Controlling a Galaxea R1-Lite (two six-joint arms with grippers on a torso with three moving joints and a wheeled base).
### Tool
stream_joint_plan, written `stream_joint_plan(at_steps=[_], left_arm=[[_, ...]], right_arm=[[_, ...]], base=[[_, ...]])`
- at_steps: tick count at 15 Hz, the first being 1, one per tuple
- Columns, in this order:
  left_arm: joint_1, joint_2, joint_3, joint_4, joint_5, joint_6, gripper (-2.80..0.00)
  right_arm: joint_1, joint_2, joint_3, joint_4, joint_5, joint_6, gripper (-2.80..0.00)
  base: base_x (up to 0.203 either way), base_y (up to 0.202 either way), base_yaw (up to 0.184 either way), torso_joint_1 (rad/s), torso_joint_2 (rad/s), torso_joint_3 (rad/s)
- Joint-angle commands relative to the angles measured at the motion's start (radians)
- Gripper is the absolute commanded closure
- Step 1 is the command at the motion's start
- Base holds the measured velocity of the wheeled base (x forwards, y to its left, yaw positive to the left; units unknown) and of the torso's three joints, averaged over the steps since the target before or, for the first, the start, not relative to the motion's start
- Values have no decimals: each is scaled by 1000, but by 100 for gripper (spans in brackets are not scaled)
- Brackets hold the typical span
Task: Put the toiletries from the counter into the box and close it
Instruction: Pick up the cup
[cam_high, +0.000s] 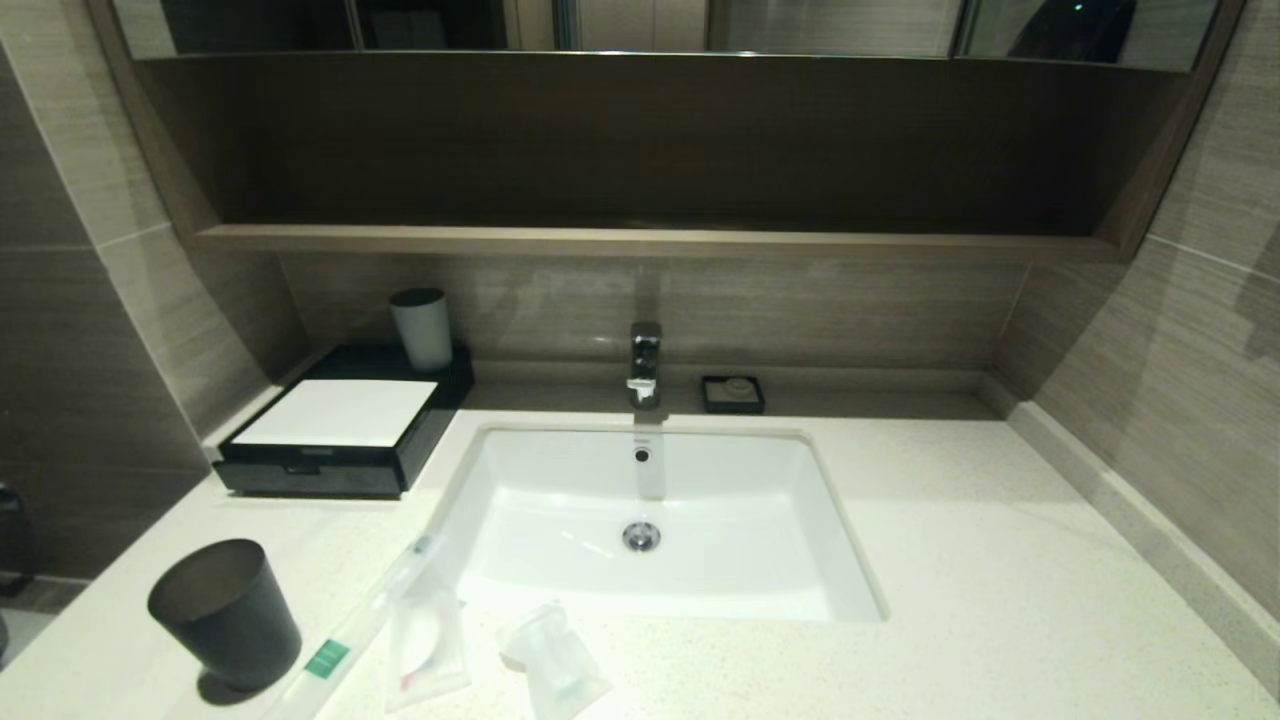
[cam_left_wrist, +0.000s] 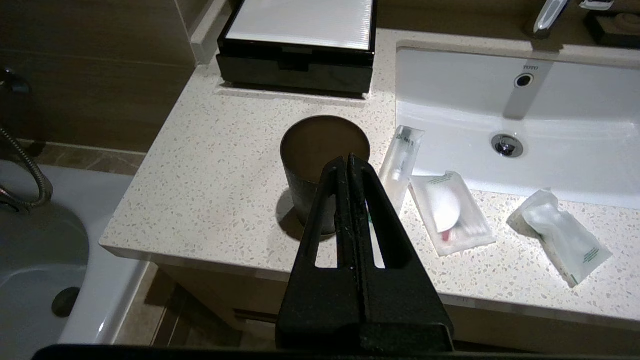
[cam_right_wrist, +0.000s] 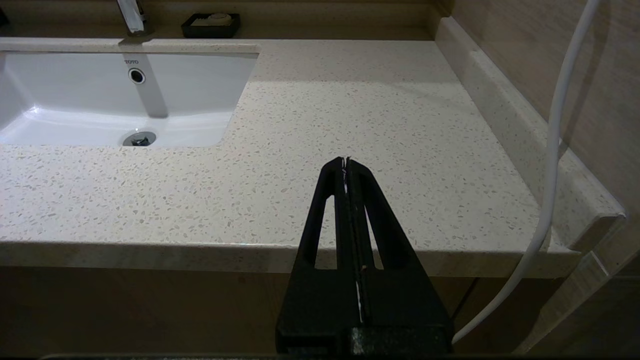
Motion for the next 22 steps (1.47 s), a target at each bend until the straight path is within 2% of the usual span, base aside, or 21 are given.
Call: stream_joint_plan(at_steps=[1, 5, 10, 12, 16, 22], left_arm=[[1, 37, 0, 10, 2, -1, 0], [1, 94, 3, 20, 37, 0, 0], [1, 127, 5, 74, 36, 0, 0], [1, 141, 1, 136, 39, -1, 0], [2, 183, 5, 183, 96, -3, 0], [4, 181, 22, 213, 100, -5, 0]], right_arm=[[0, 0, 2, 0, 0, 0, 0], [0, 0, 2, 0, 0, -1, 0], [0, 0, 2, 0, 0, -1, 0], [0, 0, 2, 0, 0, 0, 0], [0, 0, 1, 0, 0, 0, 0], [0, 0, 2, 0, 0, -1, 0]], base=[[0, 0, 0, 0, 0, 0], [0, 0, 0, 0, 0, 0], [0, 0, 0, 0, 0, 0], [0, 0, 0, 0, 0, 0], [0, 0, 0, 0, 0, 0], [0, 0, 0, 0, 0, 0]])
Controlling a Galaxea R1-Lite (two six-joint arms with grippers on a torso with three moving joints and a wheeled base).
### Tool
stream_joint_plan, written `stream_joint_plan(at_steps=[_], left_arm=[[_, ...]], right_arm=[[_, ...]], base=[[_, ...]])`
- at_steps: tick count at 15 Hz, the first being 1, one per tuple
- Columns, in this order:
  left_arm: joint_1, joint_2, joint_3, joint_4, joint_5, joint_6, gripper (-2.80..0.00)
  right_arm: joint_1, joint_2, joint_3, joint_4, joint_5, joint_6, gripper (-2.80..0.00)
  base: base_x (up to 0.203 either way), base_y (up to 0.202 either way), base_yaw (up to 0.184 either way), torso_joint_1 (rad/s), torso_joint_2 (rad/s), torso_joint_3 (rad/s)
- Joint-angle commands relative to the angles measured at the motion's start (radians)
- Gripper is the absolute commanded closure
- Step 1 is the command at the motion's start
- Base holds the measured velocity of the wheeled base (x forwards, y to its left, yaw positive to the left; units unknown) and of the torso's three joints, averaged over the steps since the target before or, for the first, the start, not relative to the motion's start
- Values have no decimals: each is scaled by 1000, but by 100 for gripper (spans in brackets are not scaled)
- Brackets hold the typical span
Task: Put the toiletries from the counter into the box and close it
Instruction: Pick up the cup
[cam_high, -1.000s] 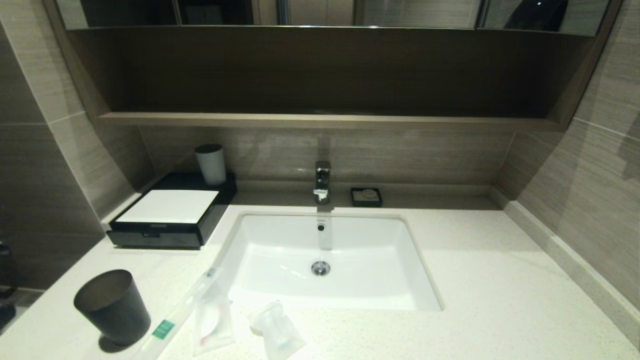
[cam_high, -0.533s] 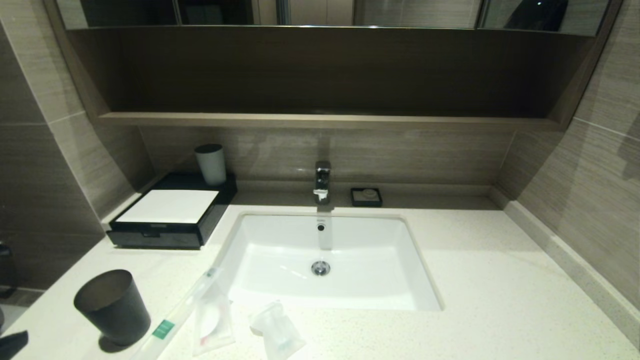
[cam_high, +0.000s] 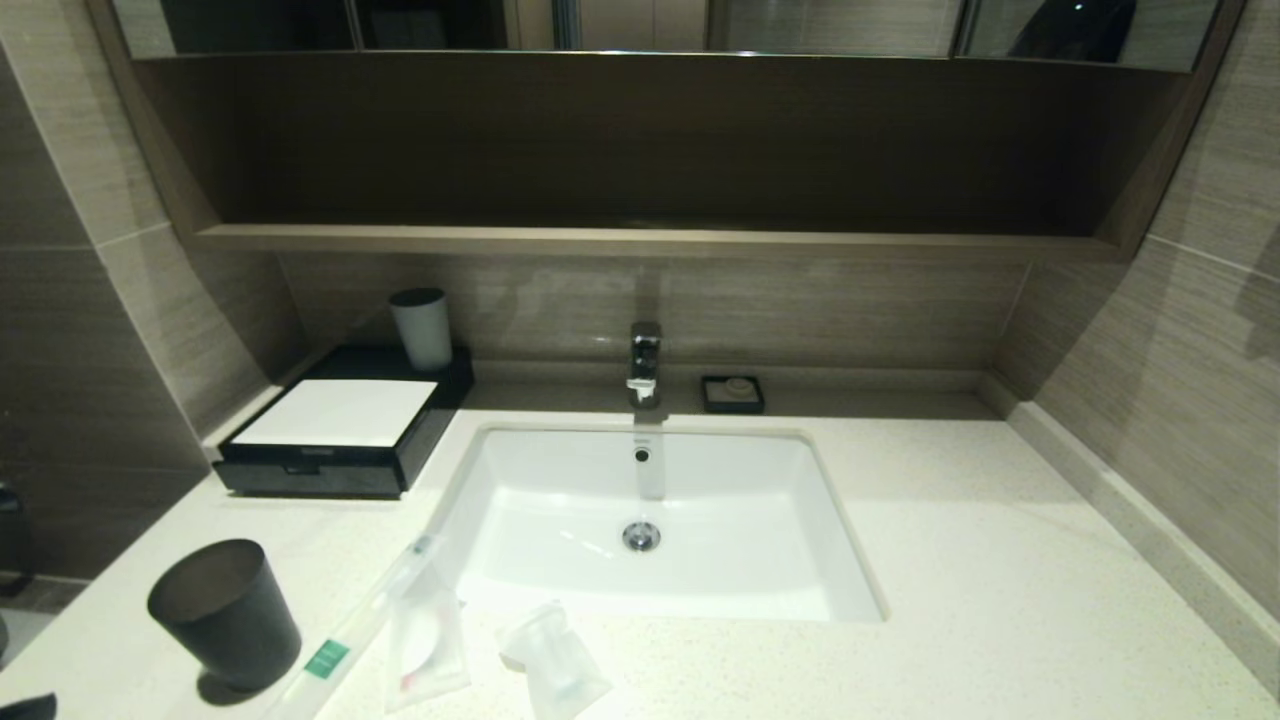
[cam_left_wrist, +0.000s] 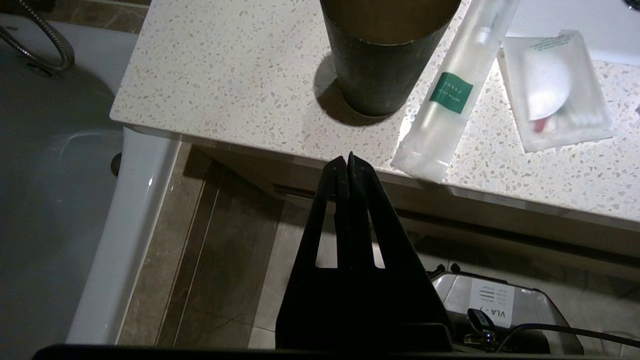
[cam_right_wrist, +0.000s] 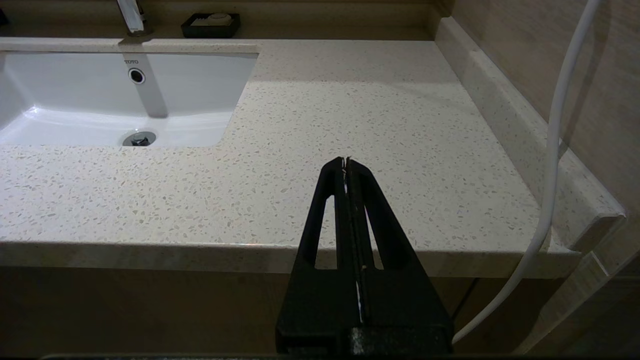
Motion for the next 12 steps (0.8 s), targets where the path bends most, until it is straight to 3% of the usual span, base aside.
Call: stream_joint_plan(at_steps=[1, 8, 9, 12], left_arm=[[0, 1, 19, 3, 5, -1, 0], [-1, 7, 58, 3, 51, -1, 0], [-1, 11, 63, 3, 55, 0, -280], [-1, 7, 88, -5, 55, 2, -280]], right_arm=[[0, 0, 2, 0, 0, 0, 0], [0, 0, 2, 0, 0, 0, 0], [0, 0, 2, 0, 0, 0, 0], [0, 0, 2, 0, 0, 0, 0]], base=[[0, 0, 0, 0, 0, 0], [0, 0, 0, 0, 0, 0], [0, 0, 0, 0, 0, 0], [0, 0, 0, 0, 0, 0]])
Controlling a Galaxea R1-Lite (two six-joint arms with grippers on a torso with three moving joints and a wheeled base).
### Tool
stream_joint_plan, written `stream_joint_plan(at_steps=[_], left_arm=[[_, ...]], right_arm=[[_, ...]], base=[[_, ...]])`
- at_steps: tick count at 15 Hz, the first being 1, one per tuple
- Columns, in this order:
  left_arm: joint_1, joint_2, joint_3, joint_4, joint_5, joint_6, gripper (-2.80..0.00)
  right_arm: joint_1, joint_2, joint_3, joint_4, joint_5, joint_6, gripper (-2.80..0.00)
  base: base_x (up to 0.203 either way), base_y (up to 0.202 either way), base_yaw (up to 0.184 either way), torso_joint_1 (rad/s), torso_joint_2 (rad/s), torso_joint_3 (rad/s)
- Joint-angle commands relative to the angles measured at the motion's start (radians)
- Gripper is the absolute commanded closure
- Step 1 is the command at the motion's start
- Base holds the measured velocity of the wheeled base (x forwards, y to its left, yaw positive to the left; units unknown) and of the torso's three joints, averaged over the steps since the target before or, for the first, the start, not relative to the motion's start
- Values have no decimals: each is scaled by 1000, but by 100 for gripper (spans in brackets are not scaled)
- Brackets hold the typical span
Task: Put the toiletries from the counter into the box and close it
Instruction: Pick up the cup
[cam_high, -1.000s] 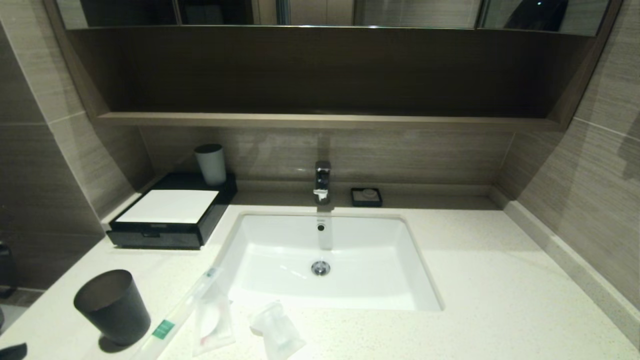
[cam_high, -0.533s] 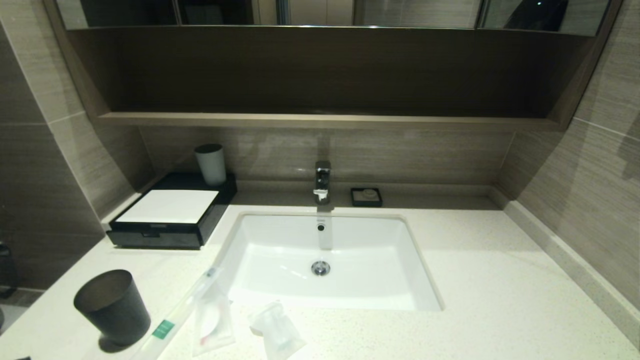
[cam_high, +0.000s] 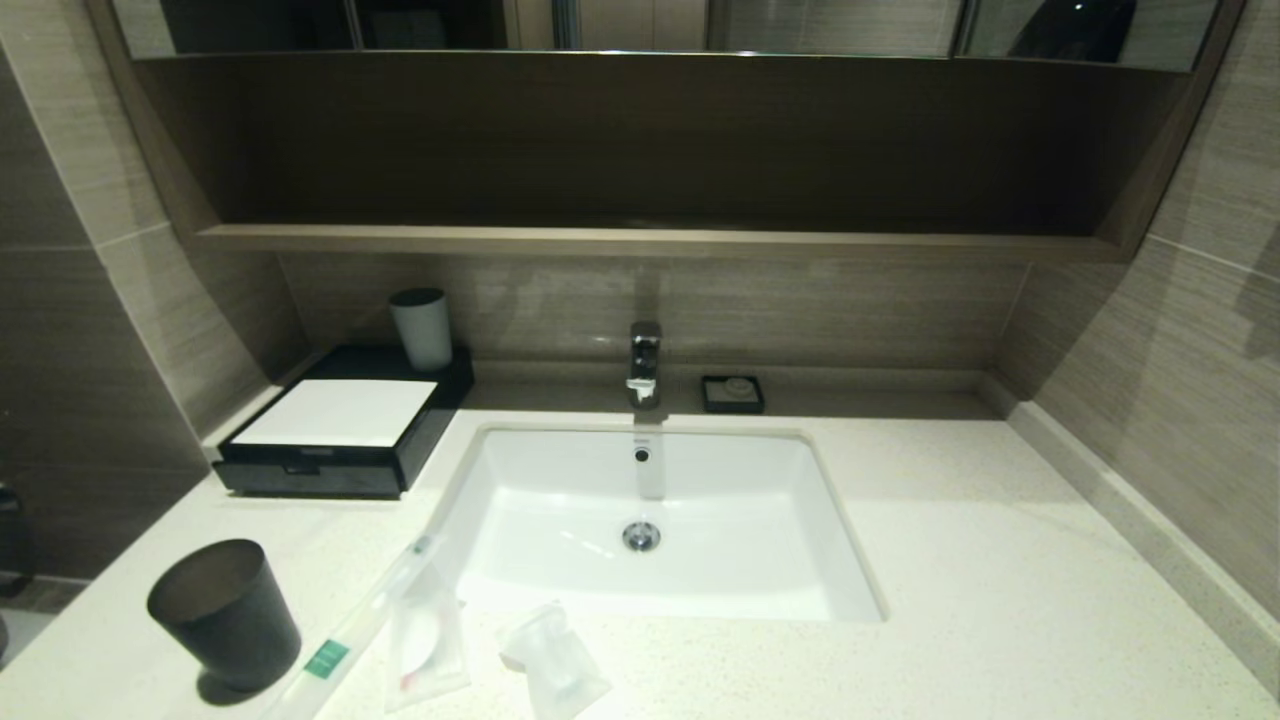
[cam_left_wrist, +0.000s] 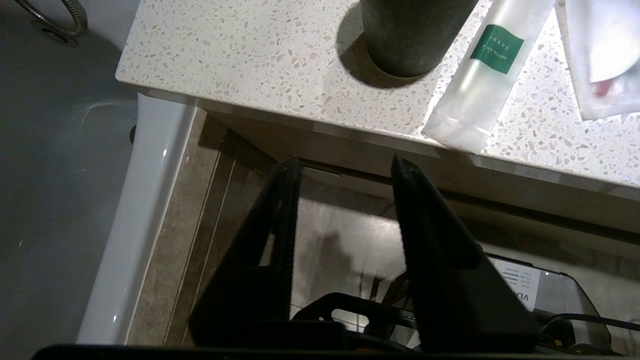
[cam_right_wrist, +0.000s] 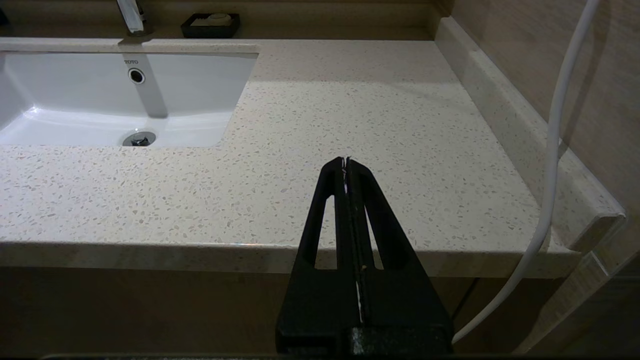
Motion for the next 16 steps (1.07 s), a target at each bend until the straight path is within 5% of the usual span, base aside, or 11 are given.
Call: stream_joint_plan(at_steps=[1, 11, 16], left_arm=[[0, -4, 27, -6, 1, 1, -280], [-2, 36, 129, -123, -117, 1, -280], [-2, 145, 211, -336, -126, -2, -280]], right_arm=[[0, 0, 2, 0, 0, -1, 0], [0, 0, 2, 0, 0, 1, 0], [0, -1, 2, 0, 0, -1, 0]], base=[[0, 0, 0, 0, 0, 0], [0, 0, 0, 0, 0, 0], [0, 0, 0, 0, 0, 0]])
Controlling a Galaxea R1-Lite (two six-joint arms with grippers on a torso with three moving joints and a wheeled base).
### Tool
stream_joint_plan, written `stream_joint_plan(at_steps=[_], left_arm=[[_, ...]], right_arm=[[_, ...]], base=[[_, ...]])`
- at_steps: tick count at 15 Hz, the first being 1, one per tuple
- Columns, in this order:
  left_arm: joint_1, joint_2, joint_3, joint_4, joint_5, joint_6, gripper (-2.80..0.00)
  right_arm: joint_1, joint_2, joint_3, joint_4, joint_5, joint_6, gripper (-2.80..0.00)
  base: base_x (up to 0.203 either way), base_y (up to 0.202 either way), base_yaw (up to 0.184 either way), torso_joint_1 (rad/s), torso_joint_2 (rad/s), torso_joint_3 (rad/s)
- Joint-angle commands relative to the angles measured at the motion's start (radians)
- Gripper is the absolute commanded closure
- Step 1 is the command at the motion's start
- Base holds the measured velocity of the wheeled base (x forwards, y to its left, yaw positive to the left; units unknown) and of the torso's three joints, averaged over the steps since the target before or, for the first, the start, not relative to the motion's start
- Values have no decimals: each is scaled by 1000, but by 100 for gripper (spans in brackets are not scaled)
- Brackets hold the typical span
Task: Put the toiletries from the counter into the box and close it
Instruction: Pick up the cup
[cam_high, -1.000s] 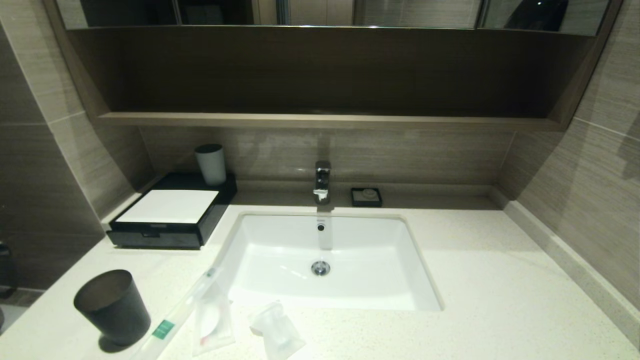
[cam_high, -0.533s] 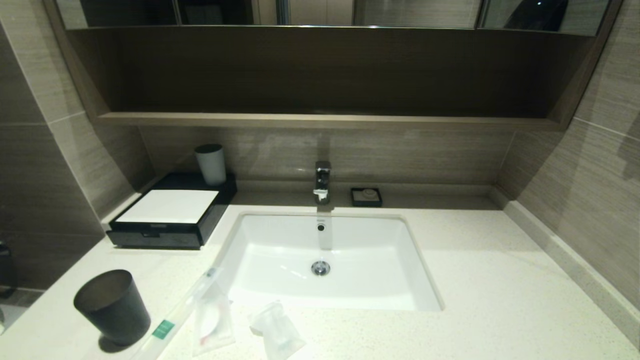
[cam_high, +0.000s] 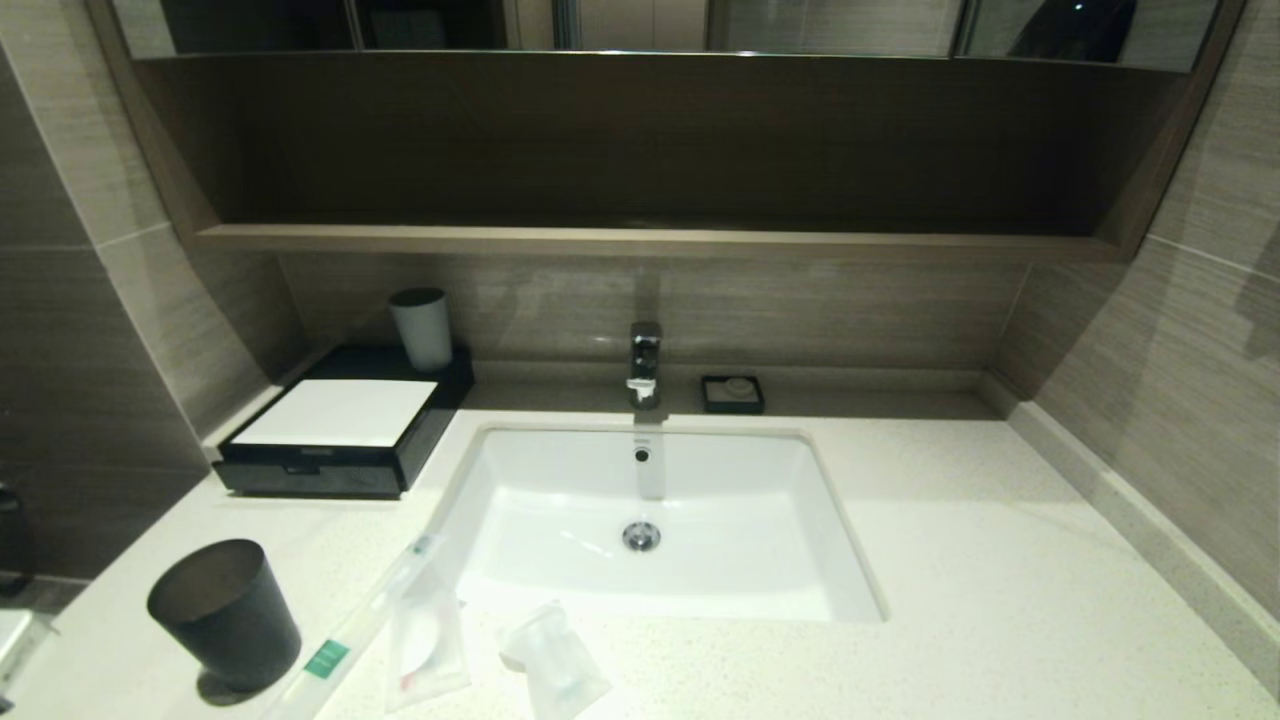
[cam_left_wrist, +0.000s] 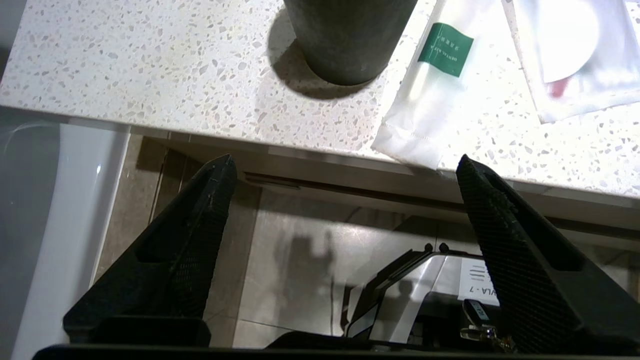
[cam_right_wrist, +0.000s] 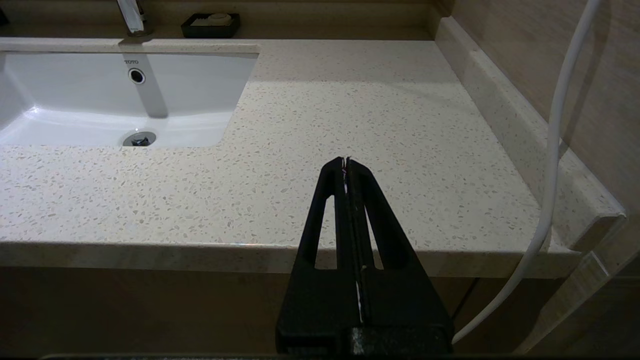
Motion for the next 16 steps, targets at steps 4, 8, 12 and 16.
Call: stream_joint_plan(at_steps=[4, 8, 12, 16], left_arm=[[0, 105, 29, -71, -11, -2, -280], [0, 166, 29, -133, -20, -35, -280], [0, 228, 30, -169, -26, -33, -280], [0, 313, 55, -280, -26, -32, -280]], right_arm=[[0, 0, 2, 0, 0, -1, 0], [0, 0, 2, 0, 0, -1, 0], [0, 0, 2, 0, 0, -1, 0], [0, 0, 2, 0, 0, -1, 0]], base=[[0, 0, 0, 0, 0, 0], [0, 0, 0, 0, 0, 0], [0, 0, 0, 0, 0, 0], [0, 0, 0, 0, 0, 0]])
